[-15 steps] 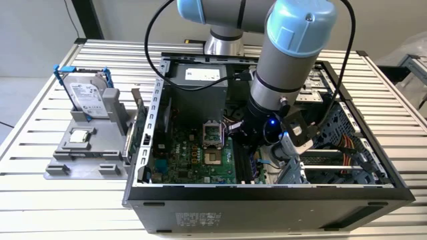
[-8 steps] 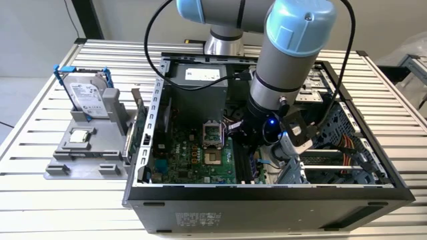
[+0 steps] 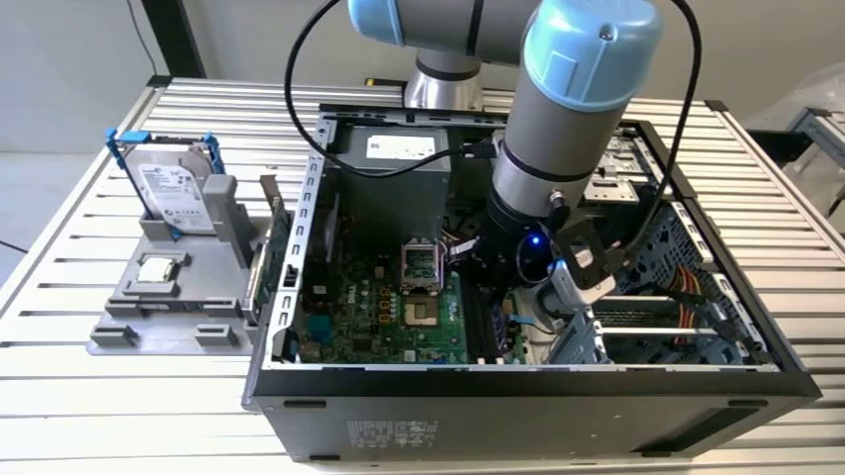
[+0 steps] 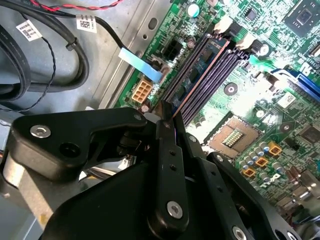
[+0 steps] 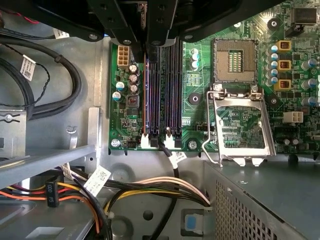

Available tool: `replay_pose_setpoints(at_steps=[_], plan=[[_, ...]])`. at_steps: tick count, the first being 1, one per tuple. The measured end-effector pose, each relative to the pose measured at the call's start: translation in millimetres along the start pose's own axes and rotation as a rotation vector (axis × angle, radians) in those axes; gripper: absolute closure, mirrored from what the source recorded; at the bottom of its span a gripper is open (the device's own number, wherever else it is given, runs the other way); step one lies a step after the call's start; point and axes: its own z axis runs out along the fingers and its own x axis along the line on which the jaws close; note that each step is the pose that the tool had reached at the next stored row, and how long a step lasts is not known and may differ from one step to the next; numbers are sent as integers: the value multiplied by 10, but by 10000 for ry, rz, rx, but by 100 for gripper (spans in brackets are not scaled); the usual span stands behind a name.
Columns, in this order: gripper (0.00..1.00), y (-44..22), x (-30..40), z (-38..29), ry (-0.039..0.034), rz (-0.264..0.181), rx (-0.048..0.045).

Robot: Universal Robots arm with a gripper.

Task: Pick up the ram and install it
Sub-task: 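Insert the ram into the slot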

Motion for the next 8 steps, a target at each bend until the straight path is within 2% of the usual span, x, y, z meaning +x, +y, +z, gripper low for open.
replay_pose_setpoints(at_steps=[8], plan=[[100, 0, 0, 45, -9, 154, -1]])
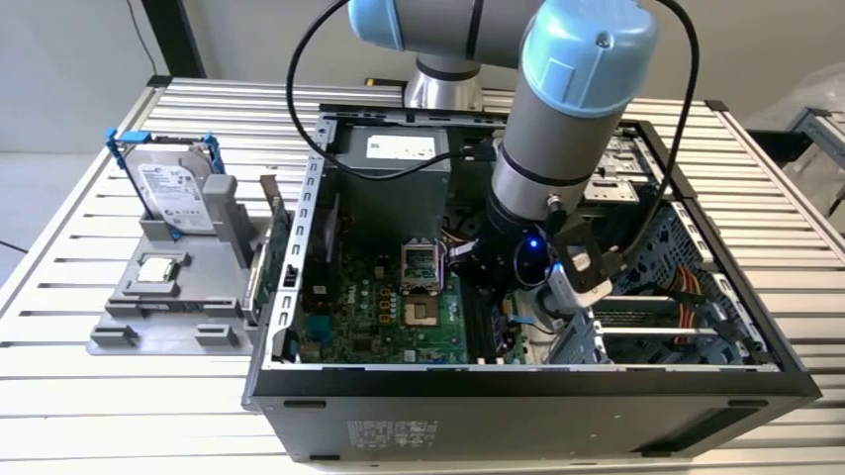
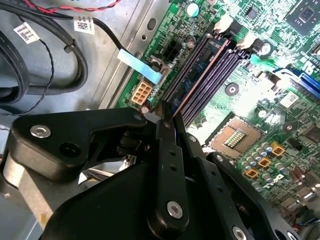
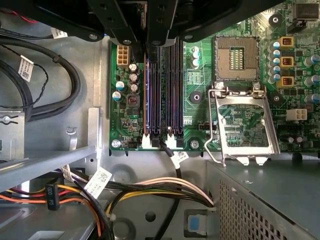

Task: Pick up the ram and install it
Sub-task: 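Insert the ram into the slot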

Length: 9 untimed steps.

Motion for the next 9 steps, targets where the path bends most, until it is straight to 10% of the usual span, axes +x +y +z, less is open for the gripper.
replay_pose_setpoints(at_steps=[9], plan=[[100, 0, 0, 0, 0, 4, 1]])
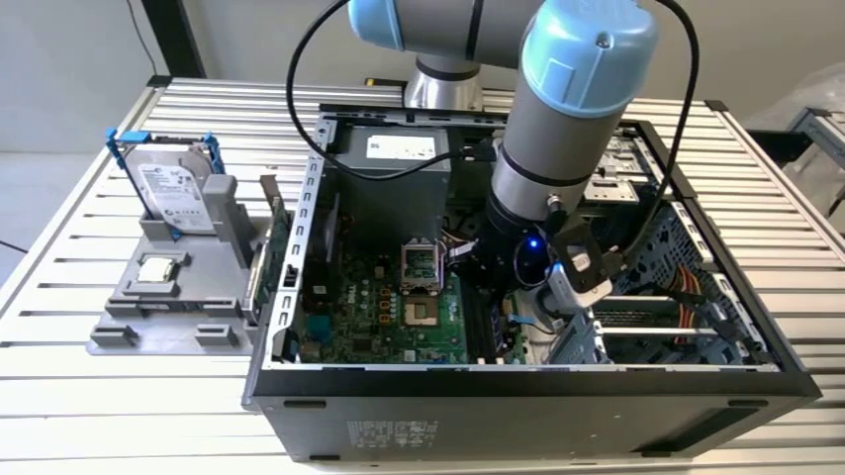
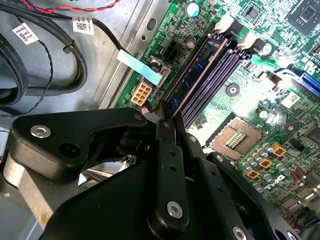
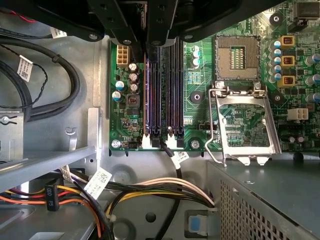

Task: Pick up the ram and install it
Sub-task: 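Insert the ram into the slot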

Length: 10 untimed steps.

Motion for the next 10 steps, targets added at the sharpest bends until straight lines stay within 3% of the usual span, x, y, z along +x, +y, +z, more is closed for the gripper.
replay_pose_setpoints(at_steps=[10], plan=[[100, 0, 0, 0, 0, 3, -1]])
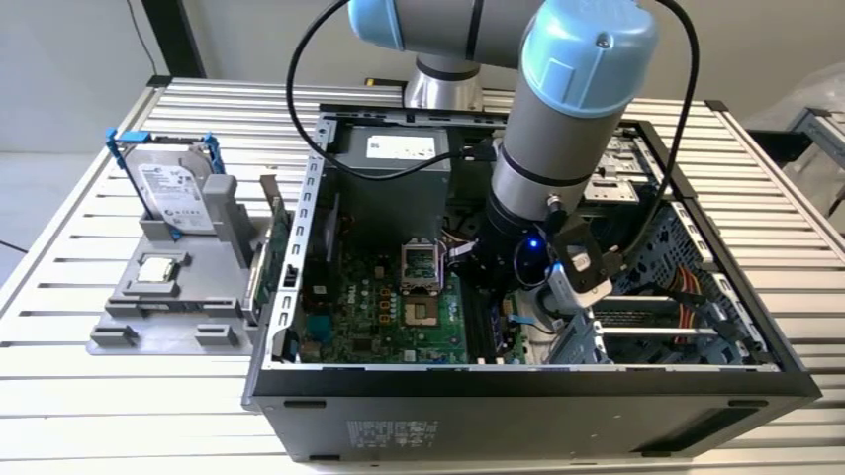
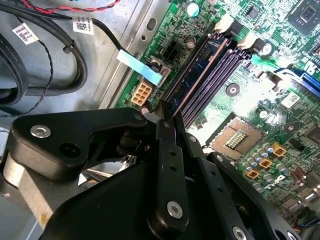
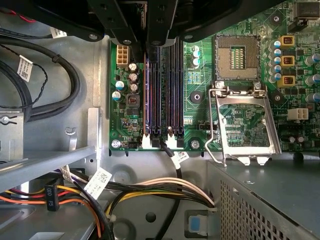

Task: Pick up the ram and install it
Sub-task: 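Insert the ram into the slot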

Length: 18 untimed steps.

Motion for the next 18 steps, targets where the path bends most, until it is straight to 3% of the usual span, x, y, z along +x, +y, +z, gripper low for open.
replay_pose_setpoints(at_steps=[18], plan=[[100, -2, 0, 48, -6, 216, 46]])
